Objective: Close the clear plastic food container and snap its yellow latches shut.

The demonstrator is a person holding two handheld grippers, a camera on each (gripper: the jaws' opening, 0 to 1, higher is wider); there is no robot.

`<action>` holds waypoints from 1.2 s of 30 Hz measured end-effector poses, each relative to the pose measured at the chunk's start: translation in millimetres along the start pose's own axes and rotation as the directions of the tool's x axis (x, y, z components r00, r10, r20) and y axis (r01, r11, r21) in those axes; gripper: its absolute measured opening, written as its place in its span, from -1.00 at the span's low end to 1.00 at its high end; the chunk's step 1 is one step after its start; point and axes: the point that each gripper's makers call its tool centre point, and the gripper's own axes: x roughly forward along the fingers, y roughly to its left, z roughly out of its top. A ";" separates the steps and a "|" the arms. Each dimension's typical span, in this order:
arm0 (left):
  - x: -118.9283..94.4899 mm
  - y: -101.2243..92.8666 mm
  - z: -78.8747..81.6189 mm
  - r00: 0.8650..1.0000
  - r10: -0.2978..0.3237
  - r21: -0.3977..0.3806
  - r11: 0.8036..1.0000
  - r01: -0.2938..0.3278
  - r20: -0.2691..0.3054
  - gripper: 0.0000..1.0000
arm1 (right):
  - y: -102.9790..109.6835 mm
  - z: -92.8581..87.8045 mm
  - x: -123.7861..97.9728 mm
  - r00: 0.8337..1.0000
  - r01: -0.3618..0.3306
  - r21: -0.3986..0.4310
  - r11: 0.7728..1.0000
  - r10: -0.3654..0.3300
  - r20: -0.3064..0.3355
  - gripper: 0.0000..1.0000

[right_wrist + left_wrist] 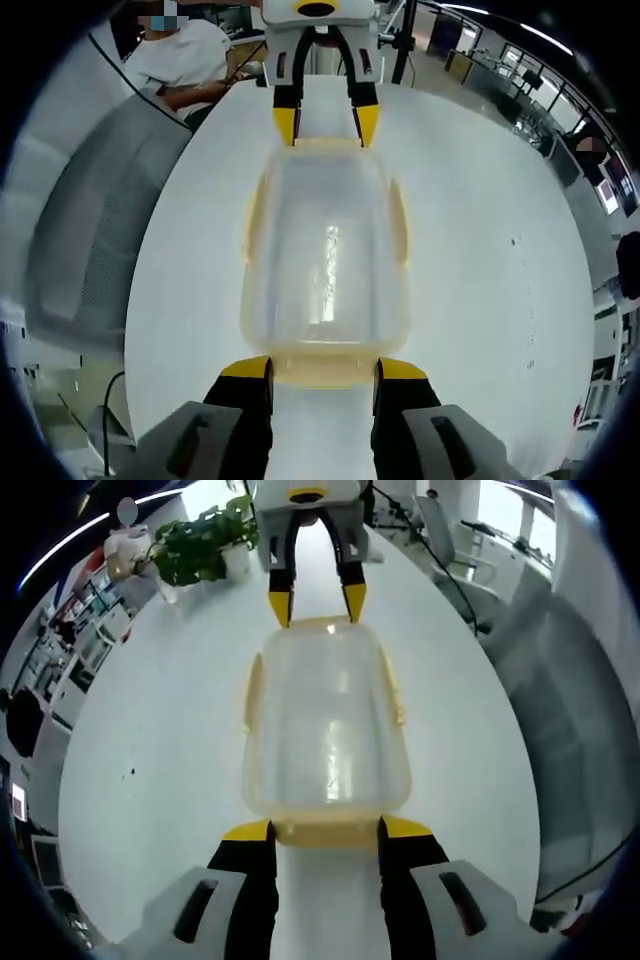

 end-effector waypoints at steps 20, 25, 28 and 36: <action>7.3 0.3 4.6 1.000 -0.005 -0.004 1.000 0.005 -0.001 -0.27 | -0.7 -8.5 1.3 1.000 -0.002 0.002 1.000 0.002 0.000 -0.29; 8.4 -0.6 2.7 1.000 -0.010 -0.006 1.000 0.010 -0.002 -0.27 | -0.4 -8.1 3.7 1.000 -0.008 0.004 1.000 0.008 0.000 -0.28; 11.0 -0.1 1.2 1.000 -0.011 -0.009 1.000 0.011 -0.003 -0.27 | -0.9 -8.6 5.0 1.000 -0.008 0.003 1.000 0.008 -0.003 -0.28; 15.8 -1.9 -0.2 1.000 -0.023 -0.025 0.999 0.024 0.008 -0.26 | -0.6 -11.8 8.8 1.000 -0.015 0.006 1.000 0.015 -0.006 -0.28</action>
